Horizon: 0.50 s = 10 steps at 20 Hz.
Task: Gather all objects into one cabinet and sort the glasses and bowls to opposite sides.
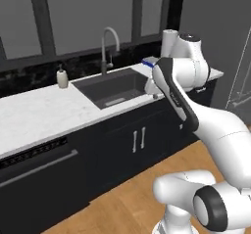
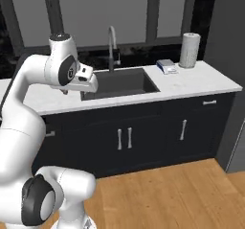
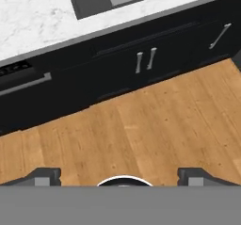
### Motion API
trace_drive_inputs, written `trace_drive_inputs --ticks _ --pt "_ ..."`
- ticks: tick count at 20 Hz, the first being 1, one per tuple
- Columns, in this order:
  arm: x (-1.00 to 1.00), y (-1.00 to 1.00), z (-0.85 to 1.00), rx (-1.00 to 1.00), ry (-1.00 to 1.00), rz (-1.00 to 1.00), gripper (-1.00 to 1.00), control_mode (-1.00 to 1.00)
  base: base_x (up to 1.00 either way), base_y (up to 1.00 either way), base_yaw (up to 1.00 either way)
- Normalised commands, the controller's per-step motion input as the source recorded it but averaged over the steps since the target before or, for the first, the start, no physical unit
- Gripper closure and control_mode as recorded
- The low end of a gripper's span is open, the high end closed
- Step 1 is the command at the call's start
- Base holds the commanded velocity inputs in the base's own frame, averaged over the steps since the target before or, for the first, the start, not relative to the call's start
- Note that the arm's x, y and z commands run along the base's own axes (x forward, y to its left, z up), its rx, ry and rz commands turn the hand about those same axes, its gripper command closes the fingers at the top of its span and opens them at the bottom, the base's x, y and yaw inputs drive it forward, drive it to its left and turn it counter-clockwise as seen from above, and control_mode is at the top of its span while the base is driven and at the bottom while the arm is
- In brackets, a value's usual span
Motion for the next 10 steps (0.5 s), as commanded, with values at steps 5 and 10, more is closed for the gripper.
trace_drive_inputs --ticks 5,10 --pt "0.0 0.0 0.0 0.0 0.0 0.0 -1.0 1.0 0.0 -0.35 -0.61" --pt "0.0 0.0 0.0 0.0 0.0 0.0 -1.0 1.0 0.0 -0.29 -0.66"
